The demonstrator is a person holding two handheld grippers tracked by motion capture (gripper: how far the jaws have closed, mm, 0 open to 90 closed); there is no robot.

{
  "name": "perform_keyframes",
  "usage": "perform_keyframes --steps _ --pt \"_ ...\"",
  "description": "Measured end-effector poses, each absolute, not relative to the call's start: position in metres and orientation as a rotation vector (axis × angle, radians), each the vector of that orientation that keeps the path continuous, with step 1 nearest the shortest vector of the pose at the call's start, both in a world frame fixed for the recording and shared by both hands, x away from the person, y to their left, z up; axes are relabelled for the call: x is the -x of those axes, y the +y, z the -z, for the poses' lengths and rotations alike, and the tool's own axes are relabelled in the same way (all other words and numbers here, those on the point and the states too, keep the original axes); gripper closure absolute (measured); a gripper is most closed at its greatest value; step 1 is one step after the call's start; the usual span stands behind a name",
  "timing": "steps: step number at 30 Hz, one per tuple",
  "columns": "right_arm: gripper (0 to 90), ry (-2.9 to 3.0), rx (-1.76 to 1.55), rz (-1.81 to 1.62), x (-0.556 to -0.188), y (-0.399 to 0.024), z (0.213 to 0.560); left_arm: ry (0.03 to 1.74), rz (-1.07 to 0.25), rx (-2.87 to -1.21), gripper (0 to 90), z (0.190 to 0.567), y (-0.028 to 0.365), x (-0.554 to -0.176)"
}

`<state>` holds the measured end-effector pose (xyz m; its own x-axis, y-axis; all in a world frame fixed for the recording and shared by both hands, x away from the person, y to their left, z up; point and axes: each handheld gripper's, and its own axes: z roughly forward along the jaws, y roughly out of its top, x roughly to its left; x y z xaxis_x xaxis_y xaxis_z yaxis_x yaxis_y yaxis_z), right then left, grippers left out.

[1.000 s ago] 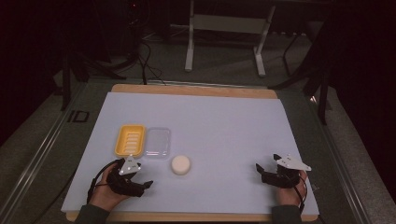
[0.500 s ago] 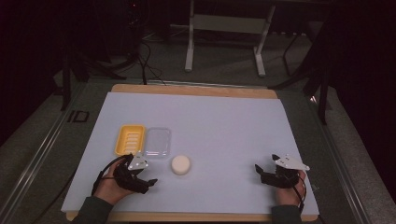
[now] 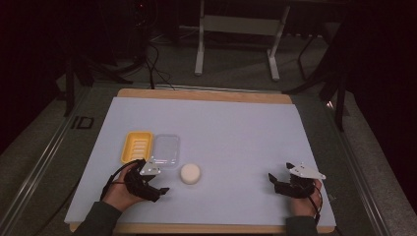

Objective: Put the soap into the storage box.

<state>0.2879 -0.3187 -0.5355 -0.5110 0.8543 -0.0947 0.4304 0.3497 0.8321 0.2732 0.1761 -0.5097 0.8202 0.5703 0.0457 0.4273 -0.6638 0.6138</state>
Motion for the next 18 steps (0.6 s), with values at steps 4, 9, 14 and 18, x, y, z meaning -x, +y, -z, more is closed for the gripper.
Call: perform_keyframes --steps 4,9,14,18 --pt "17.8 2.091 -1.116 -1.056 -0.2879 -0.3186 0.5354 0.715 -0.309 -2.414 21.1 0.5076 0.1749 -0.2743" --pt "17.8 2.094 -1.115 -1.057 -0.288 -0.3185 0.5355 0.699 -0.31 -2.433 21.1 0.5044 0.1734 -0.2755" --pt "17.8 2.097 -1.112 -1.047 -0.288 -0.3178 0.5356 0.676 -0.311 -2.455 21.1 0.5013 0.1708 -0.2772" --pt "17.8 2.096 -1.112 -1.049 -0.288 -0.318 0.5355 0.663 -0.305 -2.466 21.1 0.4993 0.1684 -0.2778"
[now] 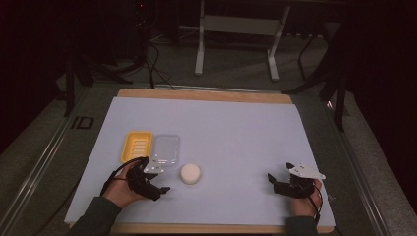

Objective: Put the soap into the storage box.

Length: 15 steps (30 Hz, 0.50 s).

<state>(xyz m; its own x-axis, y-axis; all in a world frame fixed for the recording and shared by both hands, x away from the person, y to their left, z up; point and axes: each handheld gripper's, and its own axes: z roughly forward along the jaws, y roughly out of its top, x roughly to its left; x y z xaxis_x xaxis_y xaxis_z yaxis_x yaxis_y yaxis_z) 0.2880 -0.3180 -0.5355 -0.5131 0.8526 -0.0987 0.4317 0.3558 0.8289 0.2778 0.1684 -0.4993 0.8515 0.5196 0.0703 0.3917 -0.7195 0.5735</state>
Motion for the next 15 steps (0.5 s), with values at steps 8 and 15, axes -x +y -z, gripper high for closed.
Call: perform_keyframes --steps 8,15 --pt "17.8 2.097 -1.114 -1.047 -0.288 -0.318 0.535 0.626 -0.293 -2.515 21.1 0.498 0.162 -0.281" --pt "17.8 2.097 -1.111 -1.045 -0.288 -0.318 0.535 0.593 -0.29 -2.539 20.6 0.498 0.155 -0.284"
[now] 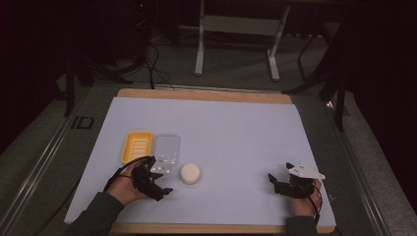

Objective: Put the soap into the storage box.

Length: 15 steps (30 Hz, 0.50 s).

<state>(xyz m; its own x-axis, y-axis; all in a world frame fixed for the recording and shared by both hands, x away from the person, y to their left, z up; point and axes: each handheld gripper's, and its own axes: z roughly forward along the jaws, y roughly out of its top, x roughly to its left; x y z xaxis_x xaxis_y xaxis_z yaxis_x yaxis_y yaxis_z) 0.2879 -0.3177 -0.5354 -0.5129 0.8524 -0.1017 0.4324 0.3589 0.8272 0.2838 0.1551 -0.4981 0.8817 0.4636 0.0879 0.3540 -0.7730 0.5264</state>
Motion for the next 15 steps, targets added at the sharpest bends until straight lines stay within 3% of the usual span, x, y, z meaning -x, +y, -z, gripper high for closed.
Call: perform_keyframes --steps 15 --pt "17.8 2.095 -1.112 -1.05 -0.2878 -0.3178 0.5354 0.567 -0.292 -2.554 19.8 0.498 0.1464 -0.2929"
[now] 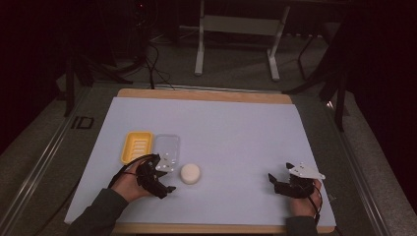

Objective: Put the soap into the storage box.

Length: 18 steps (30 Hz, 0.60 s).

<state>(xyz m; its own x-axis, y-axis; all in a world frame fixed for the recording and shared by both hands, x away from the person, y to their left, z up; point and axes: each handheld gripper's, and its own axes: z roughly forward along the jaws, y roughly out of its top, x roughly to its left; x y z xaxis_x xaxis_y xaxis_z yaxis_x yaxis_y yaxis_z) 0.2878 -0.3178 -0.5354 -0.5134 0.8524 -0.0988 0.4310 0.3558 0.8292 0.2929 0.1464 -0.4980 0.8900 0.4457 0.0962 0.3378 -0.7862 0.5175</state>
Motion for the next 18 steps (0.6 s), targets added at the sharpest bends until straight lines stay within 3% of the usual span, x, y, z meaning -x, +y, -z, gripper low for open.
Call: perform_keyframes --steps 18 --pt "17.8 2.096 -1.112 -1.052 -0.288 -0.318 0.535 0.507 -0.261 -2.537 19.0 0.495 0.13 -0.308"
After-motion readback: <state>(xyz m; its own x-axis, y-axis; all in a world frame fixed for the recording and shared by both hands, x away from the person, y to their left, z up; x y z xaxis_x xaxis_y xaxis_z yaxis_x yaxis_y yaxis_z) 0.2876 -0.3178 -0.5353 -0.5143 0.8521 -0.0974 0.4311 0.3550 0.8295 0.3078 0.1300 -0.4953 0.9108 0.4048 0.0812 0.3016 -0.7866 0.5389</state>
